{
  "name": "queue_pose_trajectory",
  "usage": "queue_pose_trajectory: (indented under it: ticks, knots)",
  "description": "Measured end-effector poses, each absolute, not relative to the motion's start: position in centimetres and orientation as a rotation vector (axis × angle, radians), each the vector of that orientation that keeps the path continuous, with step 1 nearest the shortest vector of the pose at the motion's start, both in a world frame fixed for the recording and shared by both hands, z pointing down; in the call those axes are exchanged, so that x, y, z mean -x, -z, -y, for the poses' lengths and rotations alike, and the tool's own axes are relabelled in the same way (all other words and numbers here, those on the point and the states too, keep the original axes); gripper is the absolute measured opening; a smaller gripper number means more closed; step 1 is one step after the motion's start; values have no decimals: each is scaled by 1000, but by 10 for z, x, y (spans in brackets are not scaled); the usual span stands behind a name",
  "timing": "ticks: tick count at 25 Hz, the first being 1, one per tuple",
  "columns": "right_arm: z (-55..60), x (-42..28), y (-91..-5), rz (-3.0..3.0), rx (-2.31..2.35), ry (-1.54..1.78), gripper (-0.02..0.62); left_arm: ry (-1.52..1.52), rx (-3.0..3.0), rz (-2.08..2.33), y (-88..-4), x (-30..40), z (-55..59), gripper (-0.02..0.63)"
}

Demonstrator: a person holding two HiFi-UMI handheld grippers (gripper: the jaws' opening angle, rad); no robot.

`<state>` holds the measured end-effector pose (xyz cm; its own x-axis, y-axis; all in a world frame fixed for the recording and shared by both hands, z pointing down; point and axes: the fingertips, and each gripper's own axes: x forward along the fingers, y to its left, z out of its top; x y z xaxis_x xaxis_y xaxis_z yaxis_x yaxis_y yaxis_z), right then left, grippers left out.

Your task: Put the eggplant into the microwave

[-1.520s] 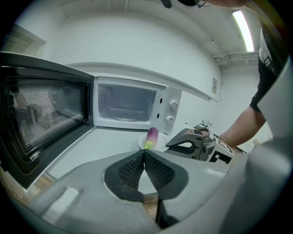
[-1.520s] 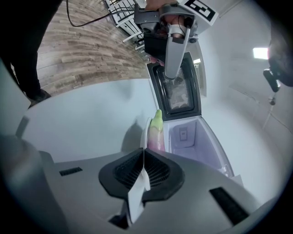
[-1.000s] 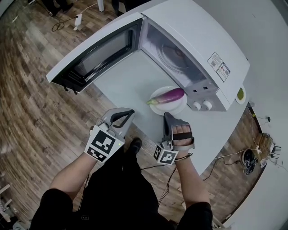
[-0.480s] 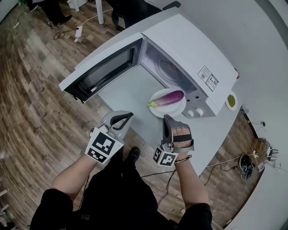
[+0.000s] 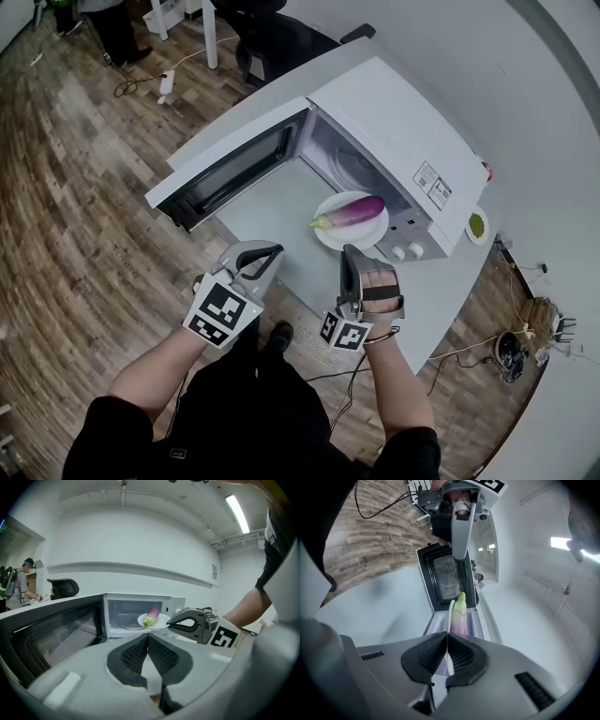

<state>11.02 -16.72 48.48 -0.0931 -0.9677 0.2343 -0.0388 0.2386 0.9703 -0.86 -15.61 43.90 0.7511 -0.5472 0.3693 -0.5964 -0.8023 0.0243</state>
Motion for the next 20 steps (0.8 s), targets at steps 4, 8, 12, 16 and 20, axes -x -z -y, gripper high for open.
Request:
queue_pose_trajectory:
  ticks: [4, 8, 12, 16, 20]
  knots:
    - [180, -103, -482, 1398, -1041, 1072, 21, -528, -2827, 918, -437, 16, 164, 8]
    - [195, -98, -480, 1402, -1059, 1066, 21, -533, -2822, 919, -438, 20, 169, 8]
    - [210, -95, -486, 1402, -1053, 1078, 21, -544, -2827, 926, -439, 20, 180, 8]
    - [230, -101, -496, 1395, -1059, 1066, 21, -540, -2821, 945, -440, 16, 194, 8]
    - [248, -106, -504, 1396, -1082, 1056, 21, -533, -2825, 961, -439, 11, 207, 8]
